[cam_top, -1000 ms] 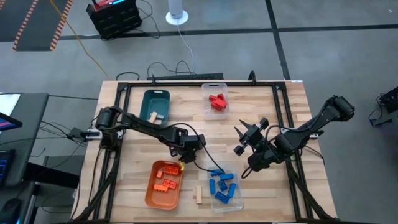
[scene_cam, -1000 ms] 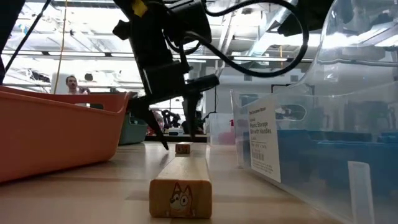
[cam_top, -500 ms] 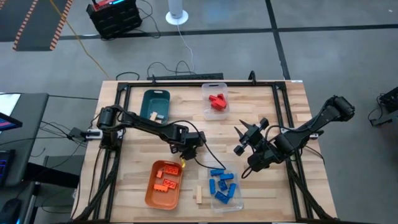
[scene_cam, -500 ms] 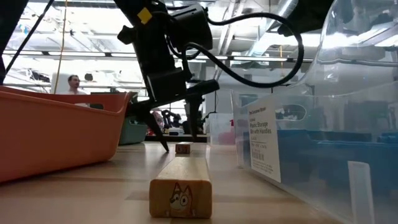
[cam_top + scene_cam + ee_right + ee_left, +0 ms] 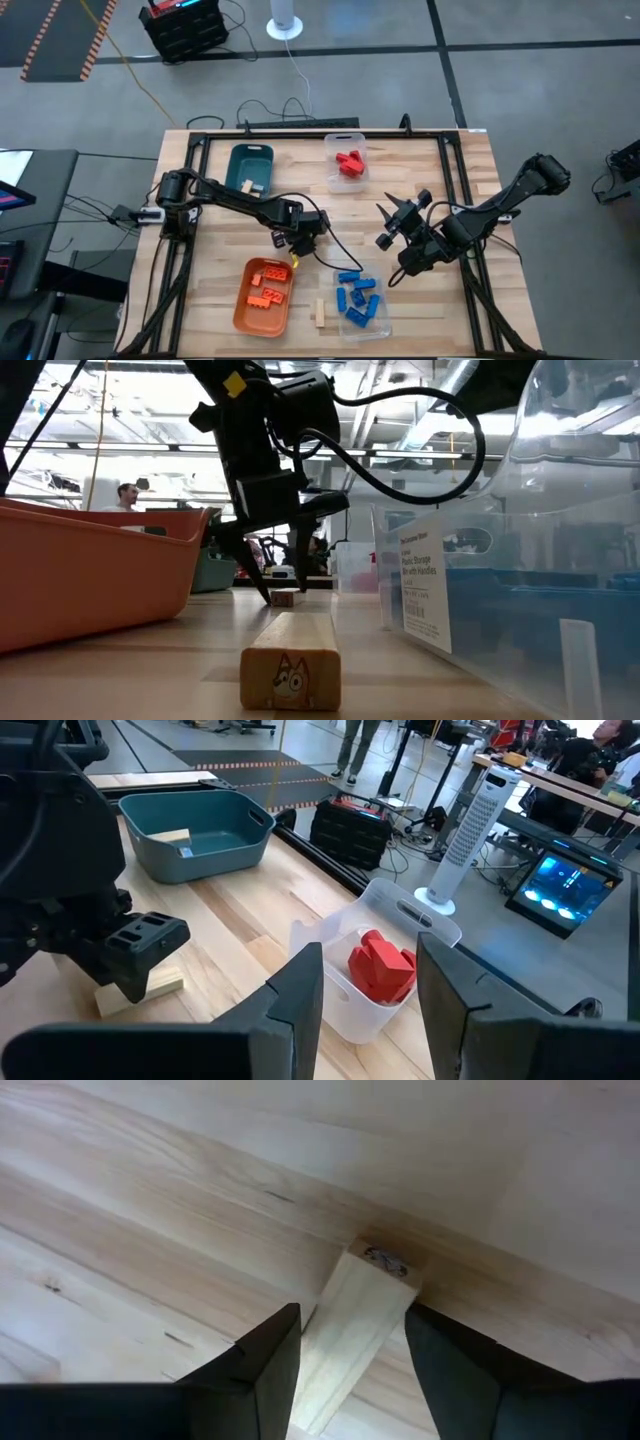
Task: Sort blocks
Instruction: Put the brown wooden block into the blue bin
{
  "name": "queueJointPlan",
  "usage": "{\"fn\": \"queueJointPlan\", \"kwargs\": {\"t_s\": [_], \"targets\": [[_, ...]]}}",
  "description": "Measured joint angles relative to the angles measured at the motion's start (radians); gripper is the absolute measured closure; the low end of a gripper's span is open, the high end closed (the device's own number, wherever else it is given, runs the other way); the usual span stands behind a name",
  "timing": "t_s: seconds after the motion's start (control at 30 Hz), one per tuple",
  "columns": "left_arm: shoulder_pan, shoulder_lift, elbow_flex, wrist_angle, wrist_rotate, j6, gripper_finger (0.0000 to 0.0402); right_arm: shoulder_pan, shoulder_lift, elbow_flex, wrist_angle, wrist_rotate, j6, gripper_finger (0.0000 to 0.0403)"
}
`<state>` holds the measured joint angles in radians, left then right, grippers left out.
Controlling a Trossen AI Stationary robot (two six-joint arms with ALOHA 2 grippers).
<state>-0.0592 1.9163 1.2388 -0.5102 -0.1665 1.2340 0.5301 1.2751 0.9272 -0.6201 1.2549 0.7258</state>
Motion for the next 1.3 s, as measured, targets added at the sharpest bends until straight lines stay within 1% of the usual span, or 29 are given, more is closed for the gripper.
{"fn": "queueJointPlan", "kwargs": {"t_s": [0.2,0.4,0.53,0.87,1.0,1.1,1.2,1.3], "targets": [[0.005,0.0,0.016,-0.024,0.001,0.011,0.0248,0.0,0.0,0.0,0.0,0.0,-0.001,0.0267],[-0.003,-0.001,0.017,-0.061,-0.003,0.021,0.0294,0.0,0.0,0.0,-0.001,0.0,-0.003,0.0267],[-0.01,-0.003,0.019,-0.065,-0.012,0.001,0.0319,0.0,0.0,0.0,-0.001,0.0,-0.004,0.0267],[-0.034,0.0,0.092,-0.135,-0.027,-0.062,0.0345,0.0,0.0,0.0,0.0,0.0,-0.001,0.0267],[-0.034,0.0,0.122,-0.181,-0.028,-0.112,0.0346,0.0,0.0,0.0,0.0,0.0,-0.001,0.0267],[-0.034,0.0,0.142,-0.204,-0.019,-0.164,0.0335,0.0,0.0,0.0,0.0,0.0,-0.001,0.0267],[-0.028,0.0,0.147,-0.216,0.013,-0.196,0.0311,0.0,0.0,0.0,0.0,0.0,-0.001,0.0267],[-0.008,0.0,0.147,-0.216,0.019,-0.199,0.0275,-0.001,0.0,0.0,0.002,0.0,-0.001,0.0267]]}}
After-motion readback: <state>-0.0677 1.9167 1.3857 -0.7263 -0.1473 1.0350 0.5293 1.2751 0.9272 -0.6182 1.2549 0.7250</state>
